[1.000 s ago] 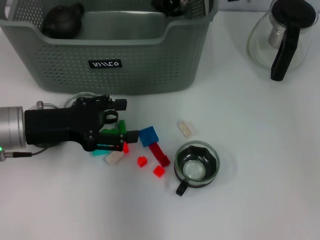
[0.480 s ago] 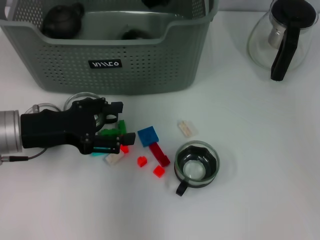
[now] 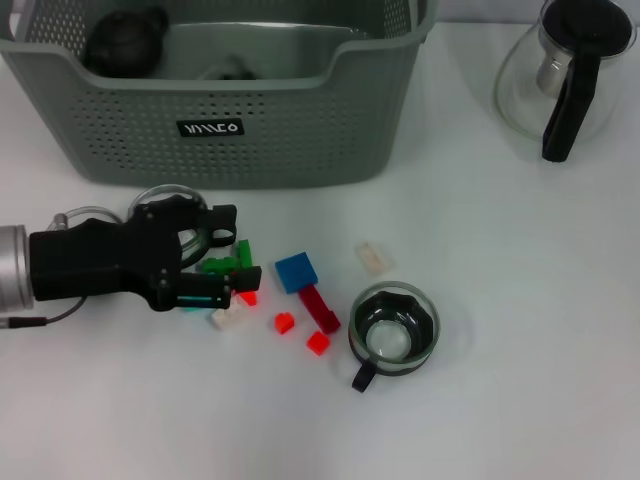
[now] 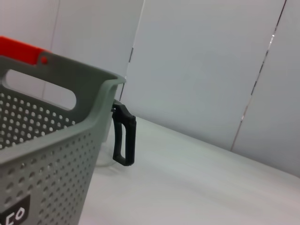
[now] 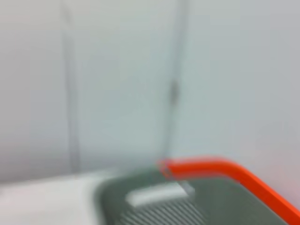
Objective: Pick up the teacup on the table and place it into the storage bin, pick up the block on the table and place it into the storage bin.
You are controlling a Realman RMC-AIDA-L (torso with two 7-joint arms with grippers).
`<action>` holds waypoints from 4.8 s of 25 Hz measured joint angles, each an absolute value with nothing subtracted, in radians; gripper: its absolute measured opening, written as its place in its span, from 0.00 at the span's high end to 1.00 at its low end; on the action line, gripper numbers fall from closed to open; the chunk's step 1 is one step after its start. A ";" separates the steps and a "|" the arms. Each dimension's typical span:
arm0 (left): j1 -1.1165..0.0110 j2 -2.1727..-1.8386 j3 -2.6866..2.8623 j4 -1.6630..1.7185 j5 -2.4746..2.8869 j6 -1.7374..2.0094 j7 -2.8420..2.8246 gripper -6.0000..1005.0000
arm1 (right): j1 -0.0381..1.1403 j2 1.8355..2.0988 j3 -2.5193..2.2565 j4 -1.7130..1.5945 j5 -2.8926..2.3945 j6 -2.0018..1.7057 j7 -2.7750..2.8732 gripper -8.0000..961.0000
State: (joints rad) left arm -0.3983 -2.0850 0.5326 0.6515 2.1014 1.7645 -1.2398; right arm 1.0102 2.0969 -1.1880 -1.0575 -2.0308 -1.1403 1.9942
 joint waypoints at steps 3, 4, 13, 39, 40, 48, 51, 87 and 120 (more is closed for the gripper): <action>-0.396 -2.080 0.527 0.652 2.102 1.772 -1.235 0.08 | 0.901 2.093 -1.174 -1.175 -1.912 -1.275 1.927 0.27; -0.396 -2.079 0.527 0.652 2.103 1.774 -1.233 0.08 | 0.869 2.089 -1.168 -1.211 -1.884 -1.337 1.911 0.27; -0.396 -2.077 0.528 0.652 2.111 1.783 -1.218 0.08 | 0.640 2.061 -1.152 -1.410 -1.919 -1.834 1.877 0.27; -0.402 -2.085 0.528 0.644 2.108 1.755 -1.191 0.08 | 0.741 2.100 -1.513 -1.215 -2.323 -1.711 1.896 0.28; -0.401 -2.085 0.528 0.644 2.106 1.753 -1.192 0.08 | 0.744 2.100 -1.529 -1.215 -2.323 -1.700 1.898 0.28; -0.401 -2.085 0.528 0.639 2.105 1.732 -1.196 0.08 | 0.750 2.101 -1.651 -1.211 -2.324 -1.627 1.902 0.28; -0.401 -2.085 0.527 0.638 2.104 1.732 -1.196 0.08 | 0.754 2.101 -1.700 -1.209 -2.324 -1.613 1.924 0.28; -0.405 -2.083 0.526 0.620 2.101 1.698 -1.190 0.08 | 0.796 2.109 -1.898 -1.105 -2.350 -1.484 1.999 0.29; -0.401 -2.077 0.502 0.627 2.102 1.707 -1.188 0.08 | 0.832 2.101 -1.674 -1.378 -2.464 -1.785 2.147 0.94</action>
